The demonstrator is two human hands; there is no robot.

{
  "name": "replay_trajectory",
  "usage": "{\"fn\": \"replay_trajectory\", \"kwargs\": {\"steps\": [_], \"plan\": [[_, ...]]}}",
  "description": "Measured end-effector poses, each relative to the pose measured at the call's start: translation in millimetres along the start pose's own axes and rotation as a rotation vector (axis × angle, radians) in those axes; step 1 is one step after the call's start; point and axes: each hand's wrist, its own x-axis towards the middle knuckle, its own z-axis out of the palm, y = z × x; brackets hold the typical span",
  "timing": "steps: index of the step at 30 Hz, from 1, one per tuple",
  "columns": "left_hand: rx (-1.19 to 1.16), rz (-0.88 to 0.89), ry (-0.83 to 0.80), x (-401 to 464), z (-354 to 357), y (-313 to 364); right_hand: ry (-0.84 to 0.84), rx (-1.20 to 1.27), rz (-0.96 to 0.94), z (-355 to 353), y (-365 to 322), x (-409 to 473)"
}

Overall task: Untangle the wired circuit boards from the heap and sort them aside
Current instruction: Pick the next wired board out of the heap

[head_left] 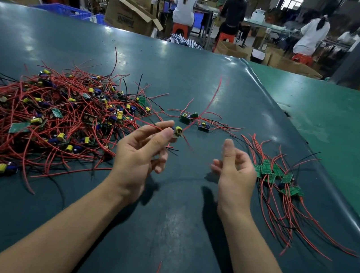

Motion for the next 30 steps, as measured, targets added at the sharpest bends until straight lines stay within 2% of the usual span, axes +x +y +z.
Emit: {"fn": "replay_trajectory", "kwargs": {"steps": [2, 5, 8, 11, 15, 18, 23, 27, 30], "plan": [[-0.034, -0.031, 0.0, 0, 0, -1, 0.048, -0.097, -0.092, -3, 3, 1], [-0.013, -0.039, -0.048, -1, 2, -3, -0.084, 0.039, 0.133, 2, 3, -3], [0.029, -0.038, -0.049, -3, 3, -6, -0.092, 0.086, 0.302, 2, 1, -3], [0.043, -0.045, -0.028, -2, 3, -7, -0.158, 0.072, 0.27, 0, -4, -4], [0.121, -0.119, -0.04, -3, 2, -10, -0.454, 0.22, 0.281, 7, -11, -17], [0.25, -0.091, -0.067, -4, 2, -14, -0.418, 0.251, 0.25, 5, -13, -15], [0.338, -0.053, -0.114, -5, 4, -17, -0.347, 0.073, 0.065, -2, -11, -11], [0.336, -0.092, -0.09, -5, 3, -15, -0.389, -0.028, 0.082, 0, -9, -13], [0.355, -0.16, -0.095, -3, -2, -14, -0.457, -0.004, 0.145, -1, -10, -14]]}}
